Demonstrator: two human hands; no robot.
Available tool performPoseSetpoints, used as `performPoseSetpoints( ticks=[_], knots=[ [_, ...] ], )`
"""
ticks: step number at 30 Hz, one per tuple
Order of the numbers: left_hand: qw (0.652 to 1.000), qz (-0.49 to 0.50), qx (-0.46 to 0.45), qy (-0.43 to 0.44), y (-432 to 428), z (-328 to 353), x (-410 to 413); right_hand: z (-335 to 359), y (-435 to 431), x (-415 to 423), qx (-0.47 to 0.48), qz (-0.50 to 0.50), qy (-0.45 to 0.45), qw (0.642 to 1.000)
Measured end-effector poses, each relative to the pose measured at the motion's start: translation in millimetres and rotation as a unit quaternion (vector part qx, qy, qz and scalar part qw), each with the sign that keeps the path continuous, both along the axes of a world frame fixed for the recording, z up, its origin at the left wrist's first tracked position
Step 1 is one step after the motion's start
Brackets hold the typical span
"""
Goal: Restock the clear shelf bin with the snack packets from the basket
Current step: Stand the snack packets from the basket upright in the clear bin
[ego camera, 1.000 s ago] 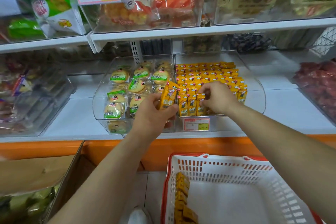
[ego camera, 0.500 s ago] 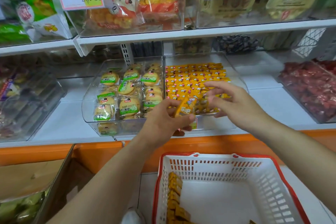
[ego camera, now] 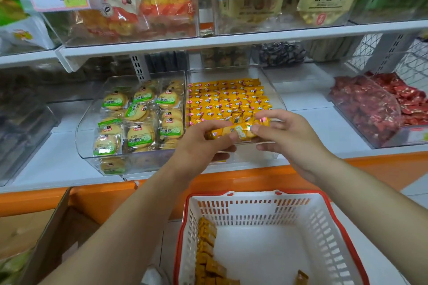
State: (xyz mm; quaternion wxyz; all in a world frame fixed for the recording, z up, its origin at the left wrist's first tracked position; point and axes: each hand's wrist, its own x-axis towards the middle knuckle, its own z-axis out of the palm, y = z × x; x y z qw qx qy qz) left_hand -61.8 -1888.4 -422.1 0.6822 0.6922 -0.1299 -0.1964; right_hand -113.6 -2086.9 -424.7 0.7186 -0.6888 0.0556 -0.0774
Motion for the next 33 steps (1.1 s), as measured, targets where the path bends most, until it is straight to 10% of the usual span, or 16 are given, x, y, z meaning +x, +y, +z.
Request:
performPoseSetpoints(
  ticks=[10, 28, 33],
  knots=[
    [0.997, 0.074, -0.018, -0.01, -2.1, -3.1, 8.3, 0.6, 20.4, 14.5, -0.18, 0.043, -0.011, 0.983],
    [0.987, 0.081, -0.121, 0.064, 8.6, 3.6, 8.8, 6.5, 16.8, 27.5, -0.013, 0.014, 0.012, 1.0],
    [0.995, 0.081, 0.029, -0.045, 6.5, -5.8, 8.8, 4.5, 14.0, 41.0, 0.03, -0.026, 0.001, 0.999]
  ],
)
